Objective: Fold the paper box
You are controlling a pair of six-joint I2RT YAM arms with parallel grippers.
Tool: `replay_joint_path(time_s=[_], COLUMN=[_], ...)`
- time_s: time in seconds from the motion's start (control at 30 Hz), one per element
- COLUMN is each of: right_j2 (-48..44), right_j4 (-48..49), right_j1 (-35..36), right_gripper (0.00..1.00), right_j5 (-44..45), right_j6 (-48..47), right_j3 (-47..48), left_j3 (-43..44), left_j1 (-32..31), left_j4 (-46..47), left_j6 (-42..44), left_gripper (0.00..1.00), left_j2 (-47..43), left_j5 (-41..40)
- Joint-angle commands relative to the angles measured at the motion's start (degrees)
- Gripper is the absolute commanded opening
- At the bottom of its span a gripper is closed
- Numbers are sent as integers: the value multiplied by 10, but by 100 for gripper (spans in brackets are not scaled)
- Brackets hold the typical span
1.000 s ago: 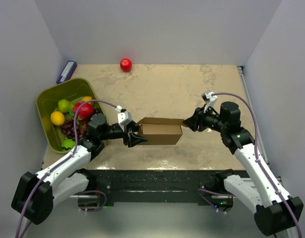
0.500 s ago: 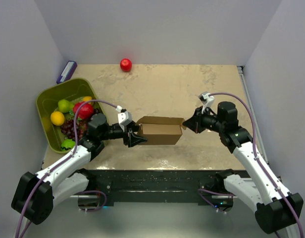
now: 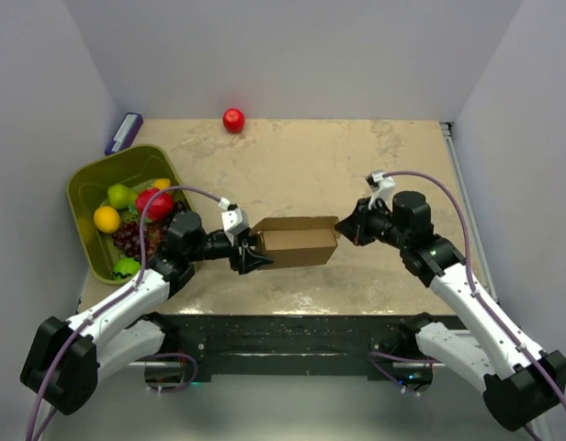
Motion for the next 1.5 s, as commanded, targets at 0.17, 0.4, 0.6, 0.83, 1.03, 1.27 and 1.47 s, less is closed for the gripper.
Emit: replay_joint_path(time_s=[0.17,0.4,0.6,0.83,1.03,1.27,1.47], right_j2=[-39,-61,-71,-83,-106,-121,-133], right_j4=[32,56,56,64,80,104,99], right_j1=[26,28,30,31,31,31,31], right_gripper=[0,0,0,0,0,0,0], right_j5=[18,21,69,134,183,193,194], right_j6=[64,107,108,88,70,58,48], right_j3=[-50,-92,-93,-93,-128,-178,-188], left_j3=[8,1,-1,8,24,39,35], left_j1=[-3,-3,-19,-43,-83,-85,-86], left_j4=[35,54,79,143,207,245,226], left_j6=[-17,-32,-36,-13,41,68,110], left_gripper=[26,26,26,26,26,28,36], left_j2=[13,13,33,118,203,271,291], left_j5=[-21,-36,-75,-82,-109,-121,-151])
